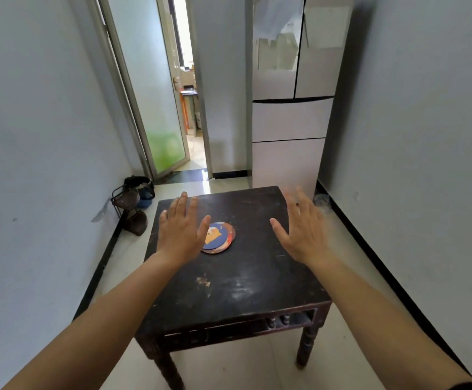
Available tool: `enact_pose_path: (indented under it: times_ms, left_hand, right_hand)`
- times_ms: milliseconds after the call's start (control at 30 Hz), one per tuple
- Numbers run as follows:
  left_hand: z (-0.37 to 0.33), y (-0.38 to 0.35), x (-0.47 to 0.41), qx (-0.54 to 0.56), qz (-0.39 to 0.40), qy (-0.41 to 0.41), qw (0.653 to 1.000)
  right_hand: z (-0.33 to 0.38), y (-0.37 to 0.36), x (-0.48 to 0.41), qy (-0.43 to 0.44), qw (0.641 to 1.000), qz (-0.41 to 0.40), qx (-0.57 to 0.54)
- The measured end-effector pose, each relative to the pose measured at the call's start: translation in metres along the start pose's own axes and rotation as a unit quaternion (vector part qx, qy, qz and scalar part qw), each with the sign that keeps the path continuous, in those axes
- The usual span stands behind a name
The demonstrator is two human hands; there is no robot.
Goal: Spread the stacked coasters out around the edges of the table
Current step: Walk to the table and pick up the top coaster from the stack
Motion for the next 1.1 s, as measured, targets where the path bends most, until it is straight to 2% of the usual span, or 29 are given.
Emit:
enact_pose_path:
  times_ms: [267, 533, 667, 767, 933, 1100]
  left_hand:
    - [-0.012, -0.065, -0.083, -0.019, 0.076, 0.046, 0.996]
    - [0.008, -0.123, -0.136, -0.042, 0.105, 0.042, 0.993]
    - [0.025, -0.159, -0.163, -0.018, 0.112, 0.047, 0.992]
    - [0.043, -0.197, -0.179, 0.017, 0.153, 0.065, 0.986]
    - [0.075, -0.276, -0.195, 0.129, 0.265, 0.139, 0.945]
    - [0.095, -0.353, -0.189, 0.226, 0.367, 0.217, 0.876]
  right_hand:
    - [-0.063, -0.071, -0.109, -0.008, 0.997, 0.065, -0.045]
    - [-0.065, -0.161, -0.155, -0.017, 0.989, 0.125, -0.077]
    - [-0.061, -0.197, -0.174, -0.030, 0.987, 0.145, -0.068]
    - [-0.057, -0.226, -0.186, -0.063, 0.979, 0.179, -0.068]
    - [-0.054, -0.291, -0.199, -0.155, 0.945, 0.262, -0.119]
    - [-0.059, -0.363, -0.188, -0.292, 0.878, 0.318, -0.209]
Point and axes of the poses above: each hand's wrist, its own x-axis away from the middle knuckle, its own y-axis out of the back of the hand, z = x × y, the point moved 5 cm from there along -x, towards the middle knuckle, and after that the axes turned 12 degrees about -x, right-handed, at the moved point
